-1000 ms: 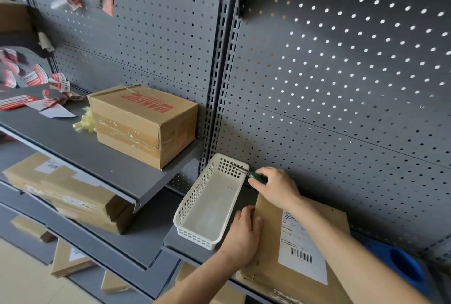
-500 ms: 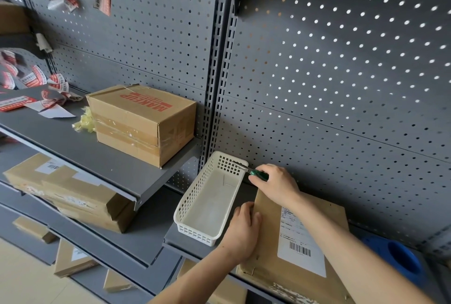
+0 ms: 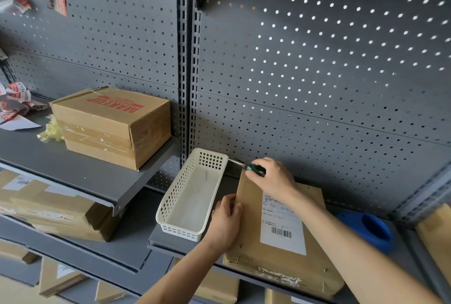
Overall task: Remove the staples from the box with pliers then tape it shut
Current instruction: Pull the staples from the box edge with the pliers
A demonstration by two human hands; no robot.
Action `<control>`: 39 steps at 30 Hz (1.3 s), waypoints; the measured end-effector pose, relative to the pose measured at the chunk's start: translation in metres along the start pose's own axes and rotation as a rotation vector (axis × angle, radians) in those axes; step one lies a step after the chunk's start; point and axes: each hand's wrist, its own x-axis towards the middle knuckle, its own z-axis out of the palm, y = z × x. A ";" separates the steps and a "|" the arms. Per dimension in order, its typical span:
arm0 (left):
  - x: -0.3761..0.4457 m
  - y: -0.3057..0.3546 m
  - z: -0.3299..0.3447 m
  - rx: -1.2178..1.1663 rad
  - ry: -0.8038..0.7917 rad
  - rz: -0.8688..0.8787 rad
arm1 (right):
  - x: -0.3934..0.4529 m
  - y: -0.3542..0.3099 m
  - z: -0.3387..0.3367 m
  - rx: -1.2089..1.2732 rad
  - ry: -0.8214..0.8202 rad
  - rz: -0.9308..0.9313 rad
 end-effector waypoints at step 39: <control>-0.007 0.003 -0.001 -0.319 -0.001 -0.086 | -0.160 0.034 -0.043 -0.001 0.029 -0.098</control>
